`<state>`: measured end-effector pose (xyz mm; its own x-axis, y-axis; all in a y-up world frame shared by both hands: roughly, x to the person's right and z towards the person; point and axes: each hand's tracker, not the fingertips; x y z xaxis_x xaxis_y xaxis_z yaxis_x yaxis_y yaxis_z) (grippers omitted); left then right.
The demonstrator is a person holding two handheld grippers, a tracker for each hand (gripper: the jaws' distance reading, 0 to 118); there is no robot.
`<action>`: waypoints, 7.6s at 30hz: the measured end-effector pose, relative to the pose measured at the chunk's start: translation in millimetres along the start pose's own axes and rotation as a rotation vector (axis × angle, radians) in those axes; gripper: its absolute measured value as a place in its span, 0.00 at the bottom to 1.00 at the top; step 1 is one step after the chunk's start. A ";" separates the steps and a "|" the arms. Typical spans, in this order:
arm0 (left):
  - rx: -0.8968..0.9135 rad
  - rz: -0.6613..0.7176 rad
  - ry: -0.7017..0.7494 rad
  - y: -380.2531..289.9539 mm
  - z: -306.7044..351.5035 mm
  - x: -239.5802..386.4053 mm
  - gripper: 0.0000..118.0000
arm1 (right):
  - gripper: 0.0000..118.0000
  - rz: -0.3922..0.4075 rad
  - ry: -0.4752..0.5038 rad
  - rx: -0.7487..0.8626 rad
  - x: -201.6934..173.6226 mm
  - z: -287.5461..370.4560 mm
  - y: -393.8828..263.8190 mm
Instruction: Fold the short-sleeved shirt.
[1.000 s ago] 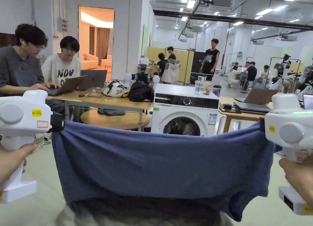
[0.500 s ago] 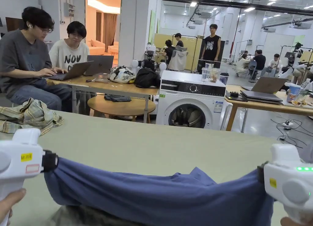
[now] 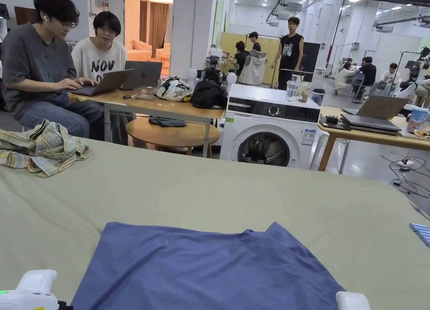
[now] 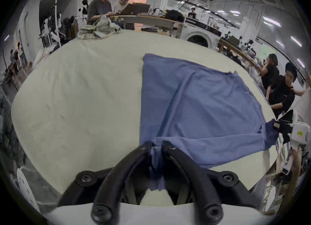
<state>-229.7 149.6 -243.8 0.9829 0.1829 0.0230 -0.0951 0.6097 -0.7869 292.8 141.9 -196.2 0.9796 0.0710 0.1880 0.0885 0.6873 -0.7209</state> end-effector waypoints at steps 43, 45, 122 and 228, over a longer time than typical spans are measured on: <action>-0.223 0.021 0.084 249.8 -248.2 0.3 0.52 | 0.00 -0.027 0.064 0.187 -79.5 -70.1 80.1; -0.136 -0.034 0.136 247.4 -244.2 13.3 0.49 | 0.00 -0.036 0.061 0.176 -74.9 -72.3 80.8; 0.458 -0.121 0.044 338.0 81.8 66.1 0.00 | 0.00 -0.087 -0.076 0.555 60.5 82.7 314.1; 0.319 -0.119 0.036 -19.7 48.9 32.2 0.28 | 0.05 -0.085 -0.028 0.311 7.2 77.4 -30.1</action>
<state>-203.9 181.3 -197.4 0.9945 0.0718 0.0767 -0.0181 0.8365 -0.5477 283.2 177.7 -121.5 0.9653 0.0204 0.2602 0.1064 0.8795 -0.4638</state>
